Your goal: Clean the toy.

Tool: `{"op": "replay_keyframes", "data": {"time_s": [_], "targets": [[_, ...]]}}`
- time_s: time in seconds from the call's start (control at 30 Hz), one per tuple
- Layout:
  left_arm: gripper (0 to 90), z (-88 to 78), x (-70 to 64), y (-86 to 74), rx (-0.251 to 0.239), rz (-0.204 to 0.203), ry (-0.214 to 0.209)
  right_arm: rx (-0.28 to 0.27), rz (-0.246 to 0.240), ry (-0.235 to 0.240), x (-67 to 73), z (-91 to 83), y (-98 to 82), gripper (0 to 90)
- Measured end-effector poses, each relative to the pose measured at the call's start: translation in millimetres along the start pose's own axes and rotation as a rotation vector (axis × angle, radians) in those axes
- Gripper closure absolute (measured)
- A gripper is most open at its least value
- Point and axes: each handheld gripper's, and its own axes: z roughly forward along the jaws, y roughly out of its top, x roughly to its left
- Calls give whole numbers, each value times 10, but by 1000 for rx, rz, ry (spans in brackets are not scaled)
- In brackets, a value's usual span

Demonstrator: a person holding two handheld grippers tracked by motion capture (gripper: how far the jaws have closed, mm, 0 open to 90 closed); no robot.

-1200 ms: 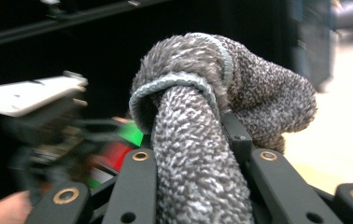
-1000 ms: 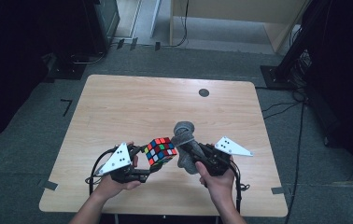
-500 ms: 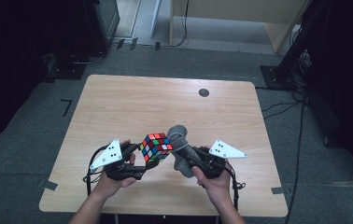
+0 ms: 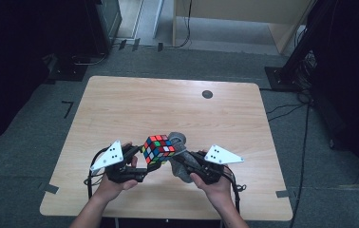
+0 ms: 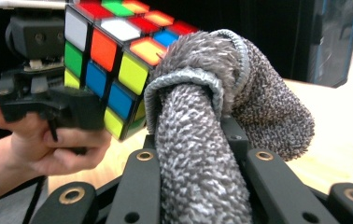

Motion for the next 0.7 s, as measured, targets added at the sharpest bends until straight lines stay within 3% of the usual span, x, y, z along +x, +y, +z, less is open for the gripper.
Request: {"op": "replay_keyframes", "data": {"time_s": [0.07,0.23,0.3,0.37,0.47,0.6,0.7], "targets": [[345,2,-4,6,-5,-5,-1,17,-16,20,1,22,-31,751],[345,-26,33,13,-42,-59,3,145,-32,113,92,225,-199,744],[345,-8,17,5,-68,-87,5,158,19,172,134,306,-257,742],[345,59,-35,-19,-57,-78,24,139,42,209,200,376,-290,741],[345,146,-83,-65,-21,-70,50,113,64,201,237,387,-284,746],[345,111,-55,-52,-39,-88,64,89,125,143,138,324,-312,754],[345,62,-47,-24,-64,-92,65,61,187,67,32,269,-328,755]]}}
